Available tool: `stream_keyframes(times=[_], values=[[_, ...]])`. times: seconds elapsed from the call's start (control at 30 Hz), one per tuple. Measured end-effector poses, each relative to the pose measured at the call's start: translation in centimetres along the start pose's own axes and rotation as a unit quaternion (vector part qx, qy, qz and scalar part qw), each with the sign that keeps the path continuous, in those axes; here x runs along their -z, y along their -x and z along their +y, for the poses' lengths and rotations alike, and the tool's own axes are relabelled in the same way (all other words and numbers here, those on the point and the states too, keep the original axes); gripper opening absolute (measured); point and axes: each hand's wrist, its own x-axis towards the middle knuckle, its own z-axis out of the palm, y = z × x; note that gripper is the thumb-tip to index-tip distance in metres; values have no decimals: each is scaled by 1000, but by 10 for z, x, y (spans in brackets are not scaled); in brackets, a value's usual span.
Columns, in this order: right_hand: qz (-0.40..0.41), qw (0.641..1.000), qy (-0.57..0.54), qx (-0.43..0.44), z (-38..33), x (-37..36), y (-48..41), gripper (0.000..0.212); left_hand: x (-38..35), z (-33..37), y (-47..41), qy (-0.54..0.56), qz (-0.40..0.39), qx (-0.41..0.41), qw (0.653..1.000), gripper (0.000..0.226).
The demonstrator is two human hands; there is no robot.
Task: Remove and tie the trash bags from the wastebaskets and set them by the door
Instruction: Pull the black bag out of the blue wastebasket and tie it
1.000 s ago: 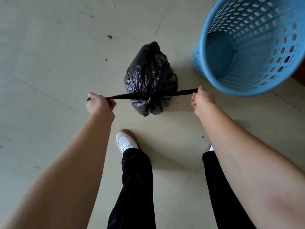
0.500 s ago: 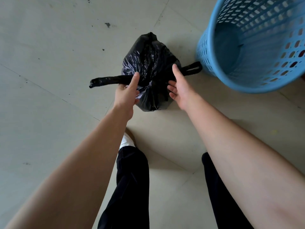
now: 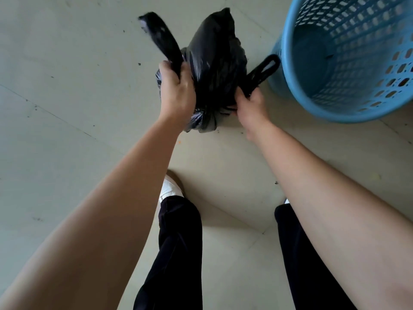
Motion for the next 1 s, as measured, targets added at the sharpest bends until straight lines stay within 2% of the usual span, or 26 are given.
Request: stream_keyframes(times=[0.1, 0.17, 0.27, 0.37, 0.43, 0.53, 0.6, 0.63, 0.67, 0.73, 0.8, 0.9, 1.0], values=[[5, 979, 151, 136, -1, 8, 10, 24, 11, -12, 2, -20, -71, 23, 997, 24], [-23, 954, 224, 198, -3, 10, 10, 28, 13, -3, 9, -31, -37, -30, 998, 27], [-69, 924, 313, 206, -10, 7, 9, 29, 5, 17, 26, -109, 30, -190, 975, 35], [-91, 914, 346, 192, -18, 2, 13, 29, -6, 30, 37, -105, 17, -267, 958, 38], [-105, 924, 332, 159, -19, 3, 14, 33, -10, 36, 35, -33, -17, -222, 974, 37], [-89, 946, 294, 100, -4, 18, 2, 38, -12, 25, 17, 62, -99, -45, 992, 37], [-64, 956, 279, 69, 3, 27, 2, 31, -6, 2, 7, 6, -121, 61, 991, 28], [-63, 949, 297, 78, 4, 29, 4, 26, -1, -8, 4, -37, -135, 97, 985, 18], [-69, 934, 334, 105, 4, 30, 5, 25, 4, -17, 3, -65, -156, 130, 977, 8], [-84, 891, 413, 169, 2, 31, 10, 31, 12, -25, 5, -69, -197, 191, 959, 23], [-115, 845, 474, 221, 0, 29, 8, 23, 17, -26, 9, -11, -228, 225, 947, 41], [-182, 790, 519, 272, -1, 26, 1, 13, 23, -27, 10, 53, -298, 224, 926, 63], [-208, 738, 570, 295, -6, 26, 1, 4, 28, -28, 4, 51, -360, 193, 911, 76]])
